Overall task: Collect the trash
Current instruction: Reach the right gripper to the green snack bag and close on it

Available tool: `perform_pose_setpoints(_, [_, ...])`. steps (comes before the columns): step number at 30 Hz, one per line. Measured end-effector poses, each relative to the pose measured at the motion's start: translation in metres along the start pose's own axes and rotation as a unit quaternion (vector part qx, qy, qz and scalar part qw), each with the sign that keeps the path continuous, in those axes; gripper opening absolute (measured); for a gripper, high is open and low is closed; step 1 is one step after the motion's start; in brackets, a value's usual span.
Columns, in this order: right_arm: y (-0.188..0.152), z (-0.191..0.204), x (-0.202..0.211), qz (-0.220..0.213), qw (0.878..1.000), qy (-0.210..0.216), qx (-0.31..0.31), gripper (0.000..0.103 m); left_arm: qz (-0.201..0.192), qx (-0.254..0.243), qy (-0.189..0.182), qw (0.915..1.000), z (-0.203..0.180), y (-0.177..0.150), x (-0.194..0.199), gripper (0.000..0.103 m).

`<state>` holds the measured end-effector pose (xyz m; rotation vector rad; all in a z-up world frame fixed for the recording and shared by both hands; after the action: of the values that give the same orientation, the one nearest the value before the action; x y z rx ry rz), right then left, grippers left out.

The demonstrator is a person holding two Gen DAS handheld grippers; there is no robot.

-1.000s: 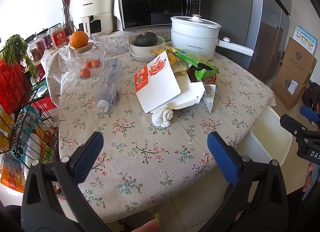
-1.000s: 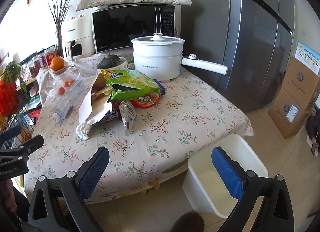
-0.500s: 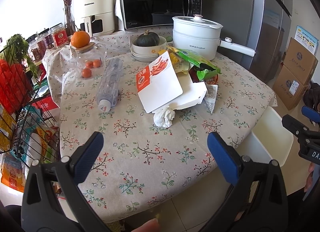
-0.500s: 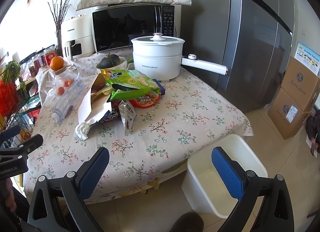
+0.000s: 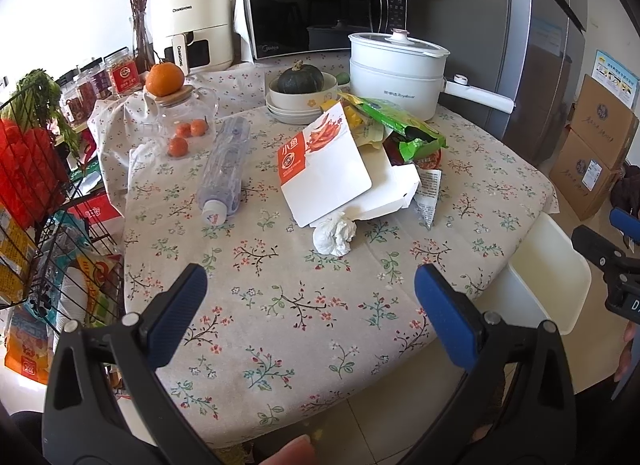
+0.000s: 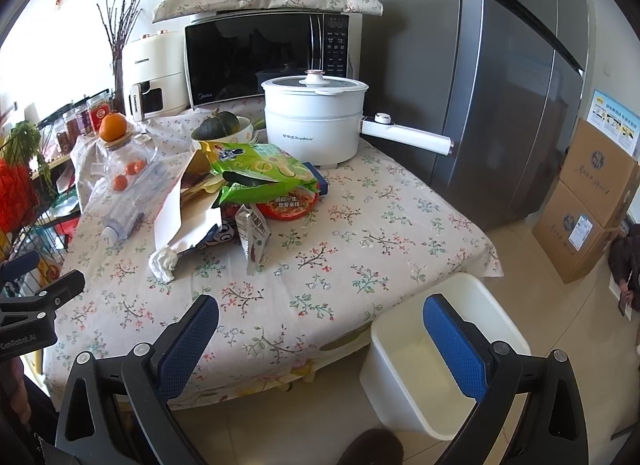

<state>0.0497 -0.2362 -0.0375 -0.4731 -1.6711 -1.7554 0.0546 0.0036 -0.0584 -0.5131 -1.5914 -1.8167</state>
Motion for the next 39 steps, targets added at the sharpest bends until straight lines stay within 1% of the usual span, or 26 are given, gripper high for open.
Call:
perform_pose_setpoints(4, [0.004,0.001,0.001,0.001,1.0,0.007,-0.002,0.103,-0.002,-0.008,0.02,0.9998,0.001,-0.001,-0.005,0.103])
perform_pose_setpoints(6, [0.009,0.0,0.002,0.001,1.0,0.011,-0.005,0.103,0.007,-0.022,0.022,0.9995,0.0,-0.002,-0.009,0.103])
perform_pose_setpoints(8, [0.015,-0.002,0.003,0.002,1.0,0.016,-0.011,0.103,0.02,-0.034,0.011,0.9992,0.0,-0.001,-0.014,0.103])
perform_pose_setpoints(11, [0.027,-0.004,0.002,0.014,0.999,0.028,-0.02,0.103,0.027,-0.044,-0.003,0.9987,0.002,0.009,-0.02,0.103])
perform_pose_setpoints(13, [0.036,-0.003,-0.001,0.025,0.999,0.03,-0.014,0.103,0.03,-0.052,-0.009,0.9981,0.001,0.019,-0.026,0.103])
perform_pose_setpoints(15, [0.047,0.001,-0.006,0.037,0.999,0.031,-0.001,0.103,0.044,-0.056,-0.028,0.997,-0.003,0.028,-0.033,0.103])
perform_pose_setpoints(17, [0.058,0.004,-0.014,0.049,0.998,0.031,0.011,0.103,0.061,-0.052,-0.048,0.9957,-0.008,0.037,-0.044,0.103])
perform_pose_setpoints(19, [0.069,0.006,-0.025,0.059,0.998,0.035,0.015,0.103,0.066,-0.045,-0.053,0.9954,-0.014,0.047,-0.056,0.103])
perform_pose_setpoints(23, [0.083,0.006,-0.051,0.066,0.996,0.068,-0.005,0.103,0.069,-0.038,-0.059,0.9952,-0.029,0.064,-0.079,0.098])
perform_pose_setpoints(25, [0.08,0.001,-0.063,0.068,0.995,0.076,-0.023,0.103,0.076,-0.038,-0.057,0.9947,-0.038,0.069,-0.093,0.096])
perform_pose_setpoints(27, [0.075,-0.002,-0.08,0.095,0.991,0.089,-0.043,0.103,0.084,-0.04,-0.049,0.9945,-0.046,0.076,-0.108,0.094])
perform_pose_setpoints(28, [0.075,-0.003,-0.086,0.102,0.989,0.096,-0.047,0.103,0.087,-0.041,-0.043,0.9945,-0.049,0.079,-0.115,0.093])
perform_pose_setpoints(32, [0.084,-0.006,-0.106,0.107,0.988,0.095,-0.055,0.102,0.08,-0.038,-0.013,0.9959,-0.058,0.09,-0.137,0.092])
perform_pose_setpoints(33, [0.086,-0.007,-0.111,0.107,0.988,0.096,-0.059,0.102,0.082,-0.04,-0.008,0.9958,-0.06,0.091,-0.141,0.088])
perform_pose_setpoints(36, [0.091,-0.011,-0.124,0.109,0.986,0.099,-0.075,0.102,0.088,-0.043,0.011,0.9952,-0.058,0.092,-0.151,0.072])
perform_pose_setpoints(37, [0.091,-0.013,-0.126,0.109,0.986,0.098,-0.078,0.101,0.089,-0.04,0.012,0.9951,-0.056,0.091,-0.152,0.066])
perform_pose_setpoints(38, [0.092,-0.014,-0.129,0.111,0.986,0.096,-0.081,0.1,0.091,-0.036,0.014,0.9951,-0.053,0.091,-0.152,0.062])
perform_pose_setpoints(39, [0.092,-0.015,-0.132,0.112,0.986,0.093,-0.084,0.1,0.089,-0.031,0.009,0.9955,-0.051,0.092,-0.151,0.057])
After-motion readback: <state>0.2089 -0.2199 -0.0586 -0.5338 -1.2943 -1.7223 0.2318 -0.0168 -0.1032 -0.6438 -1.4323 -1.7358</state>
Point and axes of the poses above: each gripper's, at about its wrist camera, not at the fingertips, and x roughly against the way its jaws point, z to its left, y to its top, the point moved 8 cm from there along -x, roughly the way its jaws point, and after that the axes turned 12 degrees about y, right-handed, at the moved point
